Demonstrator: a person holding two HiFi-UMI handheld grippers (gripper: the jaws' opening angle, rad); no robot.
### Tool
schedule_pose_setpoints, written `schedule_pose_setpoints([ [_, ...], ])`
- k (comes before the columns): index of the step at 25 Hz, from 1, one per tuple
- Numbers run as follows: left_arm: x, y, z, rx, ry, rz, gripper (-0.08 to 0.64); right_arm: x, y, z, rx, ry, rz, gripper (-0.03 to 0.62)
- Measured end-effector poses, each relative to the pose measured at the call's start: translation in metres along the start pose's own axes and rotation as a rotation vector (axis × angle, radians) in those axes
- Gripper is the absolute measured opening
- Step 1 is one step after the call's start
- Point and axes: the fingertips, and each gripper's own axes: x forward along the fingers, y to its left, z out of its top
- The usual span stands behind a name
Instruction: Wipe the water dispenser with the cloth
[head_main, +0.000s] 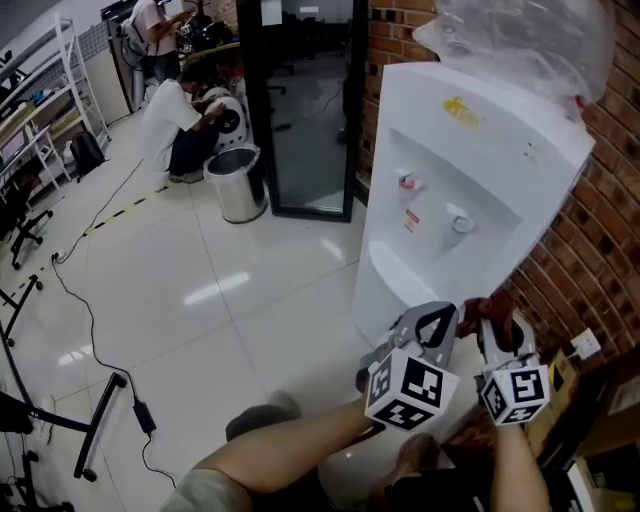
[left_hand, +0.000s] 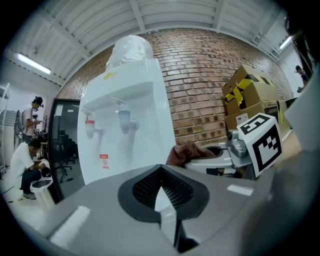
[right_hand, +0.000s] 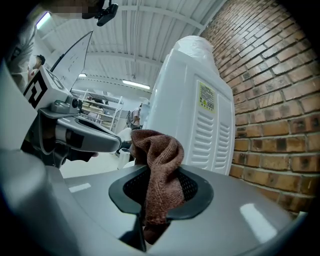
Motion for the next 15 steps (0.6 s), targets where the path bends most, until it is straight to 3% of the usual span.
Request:
schedule_pose_setpoints([
  [7, 0.014, -0.002, -0.023, 0.018, 0.045, -0.011, 0.0, 0.004, 0.004, -0.011, 0.015, 0.02, 0.034, 0.091],
  [15, 0.014, 0.002, -0.043, -0.038, 0.076, 0.018, 0.0, 0.01, 0.007, -0.042, -0.014, 0.12, 0.058, 0.091],
])
